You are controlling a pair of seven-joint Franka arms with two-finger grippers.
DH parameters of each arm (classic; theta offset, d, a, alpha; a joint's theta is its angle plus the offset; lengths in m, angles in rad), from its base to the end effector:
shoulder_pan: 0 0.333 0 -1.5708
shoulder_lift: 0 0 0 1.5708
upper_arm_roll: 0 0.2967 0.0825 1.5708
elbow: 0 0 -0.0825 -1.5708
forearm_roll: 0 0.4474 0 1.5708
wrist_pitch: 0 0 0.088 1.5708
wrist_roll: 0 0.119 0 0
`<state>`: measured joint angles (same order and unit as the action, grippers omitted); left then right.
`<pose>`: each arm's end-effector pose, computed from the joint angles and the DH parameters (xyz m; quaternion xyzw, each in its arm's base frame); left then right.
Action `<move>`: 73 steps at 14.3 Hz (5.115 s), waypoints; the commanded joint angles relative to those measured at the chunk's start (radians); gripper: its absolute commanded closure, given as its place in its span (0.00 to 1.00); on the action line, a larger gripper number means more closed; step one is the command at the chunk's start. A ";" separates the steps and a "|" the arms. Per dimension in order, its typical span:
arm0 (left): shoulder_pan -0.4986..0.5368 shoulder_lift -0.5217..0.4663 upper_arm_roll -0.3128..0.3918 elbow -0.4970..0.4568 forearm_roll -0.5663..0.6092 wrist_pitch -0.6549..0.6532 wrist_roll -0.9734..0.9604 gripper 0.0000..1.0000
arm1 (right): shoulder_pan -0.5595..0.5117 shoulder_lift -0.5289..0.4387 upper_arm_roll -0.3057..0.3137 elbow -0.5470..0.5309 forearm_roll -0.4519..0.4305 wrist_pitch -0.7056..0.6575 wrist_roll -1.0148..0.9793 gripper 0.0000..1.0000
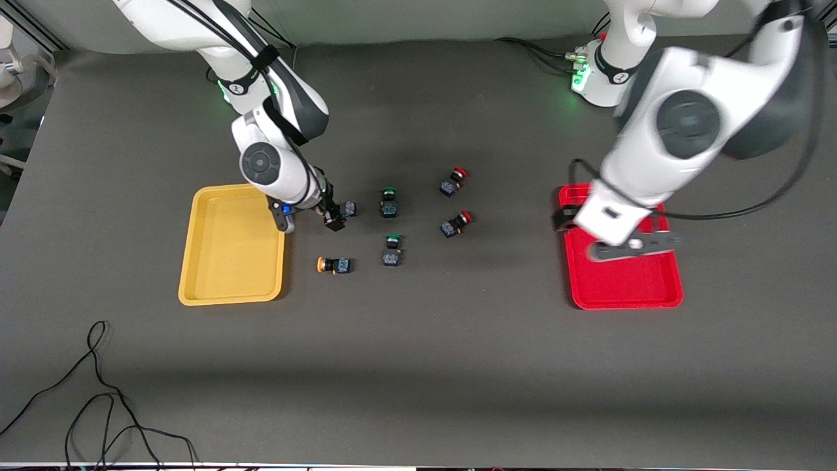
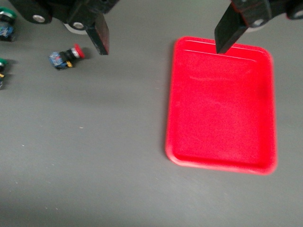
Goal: Place red and yellow buttons in trays
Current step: 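Grasp a yellow-capped button with the right gripper while the left gripper reaches out, then place the yellow button in the yellow tray while the left gripper grasps a red button, then carry the red button into the red tray while the right gripper grasps another yellow, then lower the second yellow button into the yellow tray while the left gripper returns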
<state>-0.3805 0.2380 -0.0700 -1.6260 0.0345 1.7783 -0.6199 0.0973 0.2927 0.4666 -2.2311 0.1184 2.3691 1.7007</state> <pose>0.6146 -0.2903 0.4258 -0.9958 -0.0809 0.0323 0.0289 0.4700 0.3147 0.1638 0.8089 -0.5751 -0.1213 0.0140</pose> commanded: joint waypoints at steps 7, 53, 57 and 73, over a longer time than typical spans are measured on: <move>-0.255 0.119 0.018 -0.122 0.019 0.197 -0.231 0.02 | 0.010 0.171 0.004 0.008 -0.230 0.096 0.227 0.02; 0.482 0.046 -0.083 -0.635 -0.002 0.588 0.572 1.00 | -0.001 0.399 -0.102 0.415 -0.227 0.008 0.077 0.00; 0.546 0.067 -0.085 -0.634 -0.002 0.593 0.658 0.01 | 0.002 0.407 -0.102 0.404 -0.235 0.036 0.083 0.69; 0.140 0.046 -0.421 -0.425 -0.053 0.447 -0.275 0.00 | -0.024 0.085 -0.402 0.171 -0.080 -0.050 -0.721 0.94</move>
<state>-0.1535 0.2288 -0.5060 -2.0748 -0.0124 2.1713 -0.8006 0.0543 0.3809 0.0656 -2.0042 0.0144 2.2465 1.0010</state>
